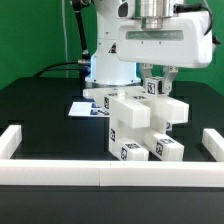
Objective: Assemble chair
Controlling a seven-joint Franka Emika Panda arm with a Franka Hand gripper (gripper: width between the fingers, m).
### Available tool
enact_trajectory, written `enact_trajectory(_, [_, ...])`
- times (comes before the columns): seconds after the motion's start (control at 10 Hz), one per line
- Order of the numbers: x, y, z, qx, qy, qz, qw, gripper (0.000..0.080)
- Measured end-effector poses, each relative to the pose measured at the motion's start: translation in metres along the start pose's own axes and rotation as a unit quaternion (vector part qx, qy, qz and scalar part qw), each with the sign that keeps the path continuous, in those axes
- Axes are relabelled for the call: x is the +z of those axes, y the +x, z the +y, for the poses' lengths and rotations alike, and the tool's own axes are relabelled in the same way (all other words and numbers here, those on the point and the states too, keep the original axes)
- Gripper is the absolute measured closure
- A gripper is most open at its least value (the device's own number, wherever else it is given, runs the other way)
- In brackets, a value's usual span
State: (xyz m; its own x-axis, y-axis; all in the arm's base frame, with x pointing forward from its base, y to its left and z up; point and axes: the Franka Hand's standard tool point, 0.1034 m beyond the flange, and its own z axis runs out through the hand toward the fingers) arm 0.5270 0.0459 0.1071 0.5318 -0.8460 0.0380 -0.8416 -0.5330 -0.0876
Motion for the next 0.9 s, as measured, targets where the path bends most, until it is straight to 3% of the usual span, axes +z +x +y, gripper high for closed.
enact_trajectory(0.3, [-0.0003, -0.0014, -0.0014, 0.092, 0.003, -0.003, 0.996, 0.0528])
enact_trajectory(0.5, [0.0001, -0.0019, -0.0009, 0.071, 0.001, -0.004, 0.997, 0.0523])
enact_trajectory(0.6, [0.0001, -0.0032, -0.0010, 0.050, -0.002, -0.008, 0.999, 0.0290])
enact_trajectory(0.7, [-0.0006, -0.0043, -0.0021, 0.046, -0.006, -0.012, 0.999, 0.0194])
enact_trajectory(0.9, [-0.0026, -0.0044, -0.0058, -0.031, -0.004, -0.012, 0.999, 0.0155])
